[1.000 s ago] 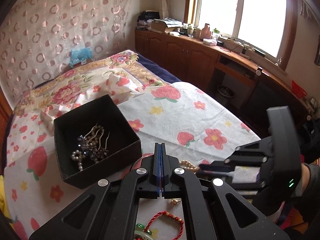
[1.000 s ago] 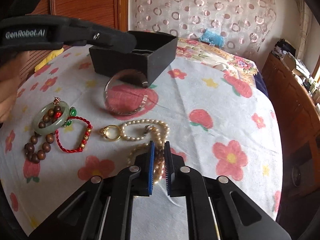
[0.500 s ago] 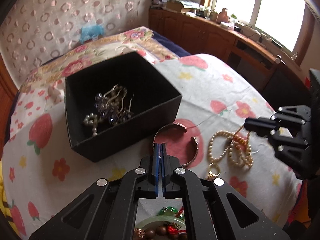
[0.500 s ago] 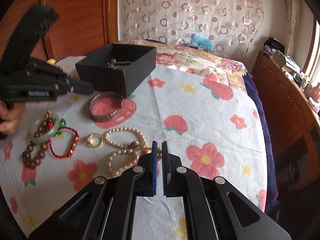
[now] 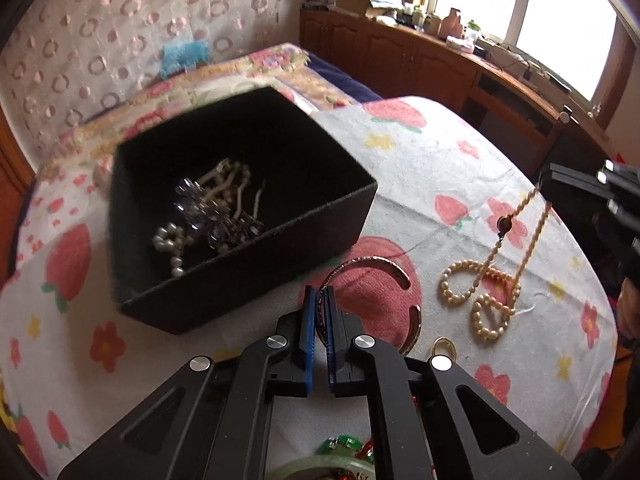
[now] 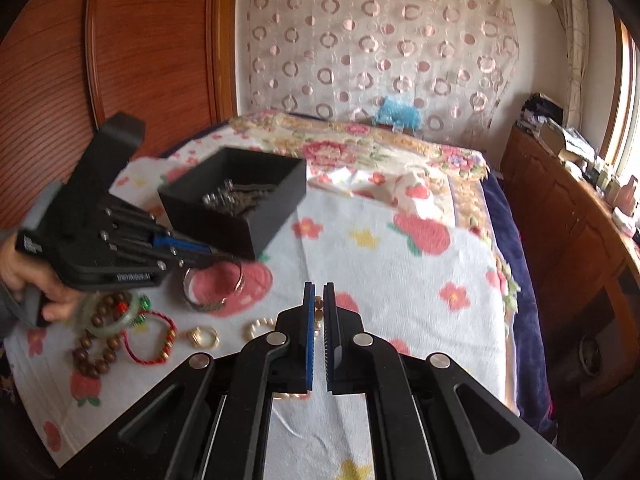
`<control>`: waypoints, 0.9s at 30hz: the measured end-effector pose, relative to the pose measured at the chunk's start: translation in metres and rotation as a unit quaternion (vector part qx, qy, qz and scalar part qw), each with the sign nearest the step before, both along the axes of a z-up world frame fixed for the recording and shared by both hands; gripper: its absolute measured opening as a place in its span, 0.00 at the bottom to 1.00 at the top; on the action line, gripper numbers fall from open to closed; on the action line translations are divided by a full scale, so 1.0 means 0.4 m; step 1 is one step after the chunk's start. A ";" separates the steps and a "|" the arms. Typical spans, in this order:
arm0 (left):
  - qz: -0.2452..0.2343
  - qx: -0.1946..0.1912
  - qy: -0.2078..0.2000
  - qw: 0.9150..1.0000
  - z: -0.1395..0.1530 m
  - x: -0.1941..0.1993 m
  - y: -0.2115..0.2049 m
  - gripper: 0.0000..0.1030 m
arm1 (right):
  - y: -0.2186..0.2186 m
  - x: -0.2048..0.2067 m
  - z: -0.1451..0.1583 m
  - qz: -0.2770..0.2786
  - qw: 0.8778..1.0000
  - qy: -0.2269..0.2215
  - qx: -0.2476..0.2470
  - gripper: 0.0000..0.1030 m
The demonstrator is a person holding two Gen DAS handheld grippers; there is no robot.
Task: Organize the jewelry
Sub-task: 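Carry silver bangle to box with left tool while right tool lifts pearl necklace, then release the bangle into the box with left tool while right tool drops the necklace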
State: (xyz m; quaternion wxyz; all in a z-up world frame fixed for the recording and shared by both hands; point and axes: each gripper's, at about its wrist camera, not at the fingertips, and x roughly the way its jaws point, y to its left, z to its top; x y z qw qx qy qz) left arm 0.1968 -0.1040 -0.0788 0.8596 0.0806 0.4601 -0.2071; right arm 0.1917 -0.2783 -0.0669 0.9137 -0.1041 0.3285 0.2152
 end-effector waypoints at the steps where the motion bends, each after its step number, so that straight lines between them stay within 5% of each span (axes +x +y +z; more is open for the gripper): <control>1: 0.000 -0.005 -0.006 1.000 0.014 -0.008 0.002 0.03 | 0.005 0.001 0.017 0.003 1.000 -0.007 0.001 0.05; 16: 0.043 -0.049 -0.086 0.994 0.204 0.003 0.120 0.03 | 0.091 0.053 0.271 0.036 0.993 -0.109 0.018 0.05; 27: 0.074 -0.039 -0.068 0.994 0.140 0.096 0.184 0.03 | 0.173 0.109 0.432 0.062 0.983 -0.170 0.027 0.05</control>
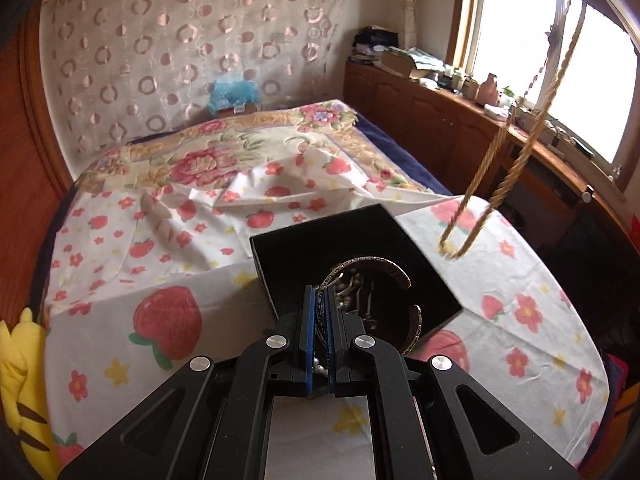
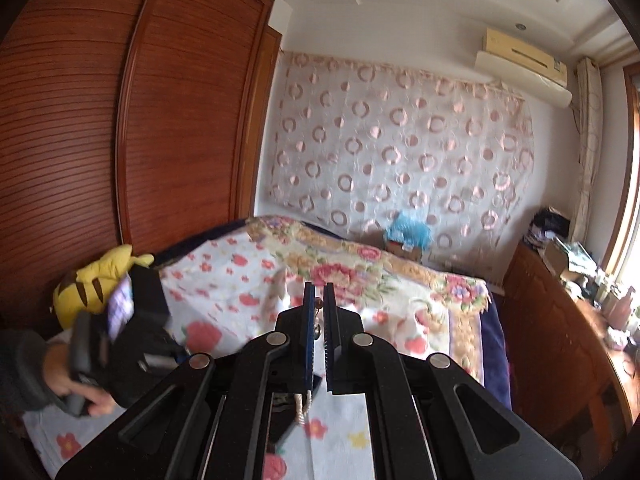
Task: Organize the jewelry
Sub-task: 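Release the bangle into the box with left tool while right tool drops the necklace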
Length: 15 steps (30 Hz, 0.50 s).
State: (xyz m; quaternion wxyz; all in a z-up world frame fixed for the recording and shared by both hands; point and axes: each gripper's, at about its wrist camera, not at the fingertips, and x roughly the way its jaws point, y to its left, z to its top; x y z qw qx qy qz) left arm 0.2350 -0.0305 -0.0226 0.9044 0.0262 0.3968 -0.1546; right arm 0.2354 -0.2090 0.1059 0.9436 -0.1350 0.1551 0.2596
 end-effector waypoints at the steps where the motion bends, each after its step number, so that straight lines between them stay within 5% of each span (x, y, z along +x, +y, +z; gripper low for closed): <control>1: -0.001 -0.001 0.004 1.000 -0.010 0.008 -0.001 0.04 | 0.008 0.003 0.007 0.002 1.000 -0.001 0.000 0.05; 7: -0.001 -0.011 0.016 1.000 -0.035 0.015 0.006 0.06 | 0.043 0.029 -0.018 0.010 1.000 0.011 -0.010 0.05; 13: -0.001 -0.024 0.002 1.000 -0.016 -0.024 0.025 0.08 | 0.073 0.054 -0.130 0.016 0.998 0.060 -0.025 0.05; 15: -0.002 -0.022 -0.003 1.000 -0.011 -0.045 0.030 0.16 | 0.082 0.063 -0.170 0.021 0.996 0.082 -0.028 0.05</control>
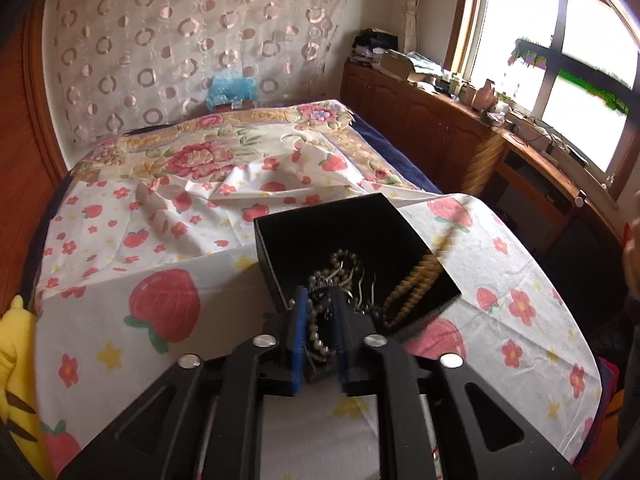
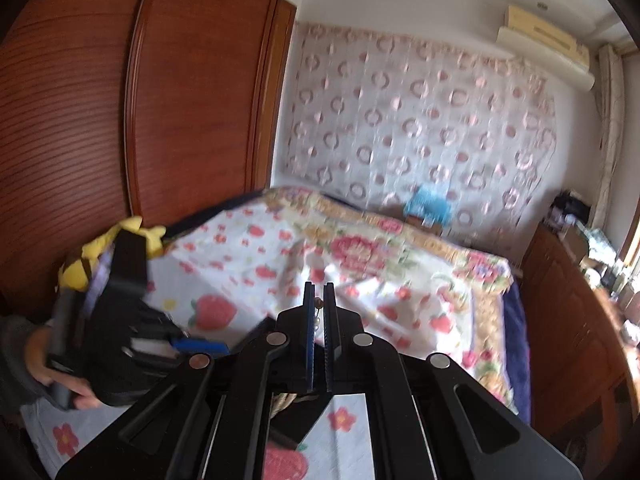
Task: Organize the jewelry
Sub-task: 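Release the bangle into the box with left tool while right tool drops the necklace, then grasp jade bangle with left tool while right tool grasps red string bracelet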
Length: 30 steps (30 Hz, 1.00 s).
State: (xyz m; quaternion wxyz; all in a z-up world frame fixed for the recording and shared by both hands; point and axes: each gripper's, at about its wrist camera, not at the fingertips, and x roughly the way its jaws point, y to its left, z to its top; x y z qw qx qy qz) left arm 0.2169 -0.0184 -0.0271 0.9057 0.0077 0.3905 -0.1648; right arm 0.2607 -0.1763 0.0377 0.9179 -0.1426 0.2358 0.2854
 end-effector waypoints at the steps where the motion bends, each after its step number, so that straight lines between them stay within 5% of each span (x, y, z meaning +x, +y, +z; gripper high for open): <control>1: 0.000 0.001 -0.002 1.000 0.001 -0.013 0.002 0.17 | 0.007 0.003 -0.018 0.003 1.000 0.010 -0.001 0.05; 9: 0.007 0.003 -0.005 1.000 -0.019 -0.125 0.022 0.31 | 0.020 -0.009 -0.115 -0.001 0.999 0.048 -0.008 0.09; 12: 0.010 0.001 0.001 1.000 -0.035 -0.164 0.031 0.40 | 0.008 -0.032 -0.131 -0.002 0.999 0.053 0.000 0.26; 30: -0.013 0.007 0.045 0.999 -0.136 -0.329 -0.038 0.67 | -0.055 -0.220 -0.346 -0.008 0.990 0.144 0.004 0.26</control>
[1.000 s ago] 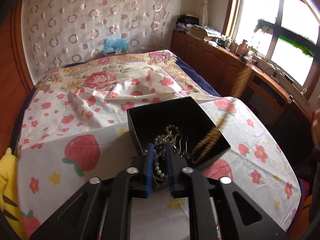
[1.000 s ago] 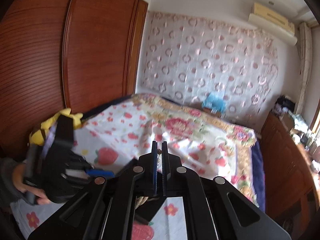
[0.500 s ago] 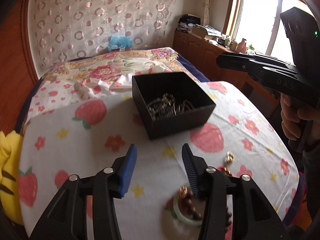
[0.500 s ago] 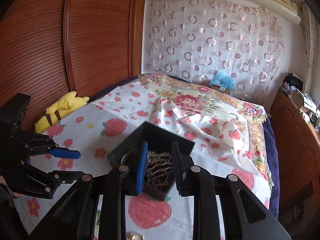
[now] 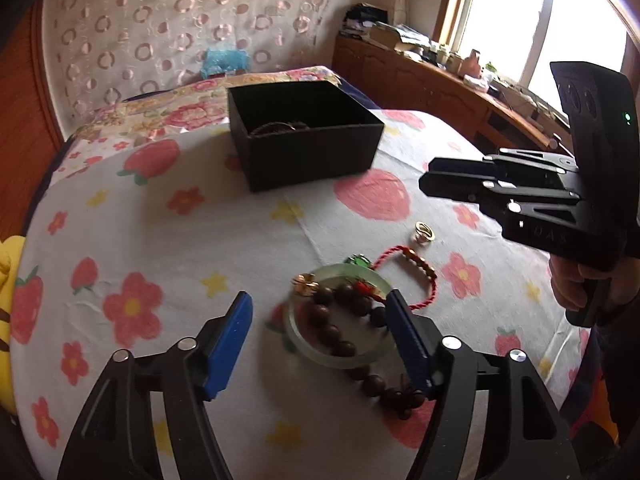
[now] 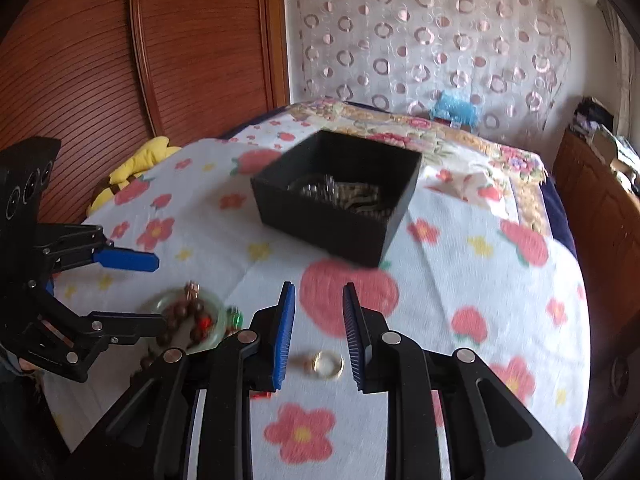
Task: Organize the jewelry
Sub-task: 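Grasp jade bangle with left tool while right tool grasps red string bracelet, then carry jade bangle into box with left tool while right tool drops red bracelet in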
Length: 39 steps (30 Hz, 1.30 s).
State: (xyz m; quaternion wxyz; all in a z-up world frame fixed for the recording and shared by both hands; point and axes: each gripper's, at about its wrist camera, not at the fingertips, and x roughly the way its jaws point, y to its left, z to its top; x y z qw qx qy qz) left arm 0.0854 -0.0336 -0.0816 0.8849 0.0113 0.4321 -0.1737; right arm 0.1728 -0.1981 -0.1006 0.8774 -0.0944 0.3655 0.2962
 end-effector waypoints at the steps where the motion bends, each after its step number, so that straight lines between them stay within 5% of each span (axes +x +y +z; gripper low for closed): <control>1: -0.002 0.000 0.001 1.000 -0.003 0.002 -0.005 0.67 | -0.004 -0.003 -0.004 -0.001 1.000 0.004 0.002 0.26; 11: -0.015 0.007 0.038 0.999 -0.050 0.023 -0.045 0.70 | 0.018 -0.037 -0.063 0.027 0.999 0.042 -0.005 0.26; 26: 0.010 -0.016 -0.012 1.000 0.004 0.022 -0.002 0.67 | 0.062 -0.036 -0.087 0.047 0.997 0.046 -0.043 0.25; 31: 0.015 -0.015 -0.025 0.999 0.030 0.044 0.003 0.67 | 0.075 -0.027 -0.087 0.047 0.996 0.034 -0.062 0.09; 39: 0.019 -0.012 -0.037 0.999 0.057 0.100 0.016 0.67 | 0.066 -0.014 -0.056 0.051 0.997 0.024 -0.053 0.08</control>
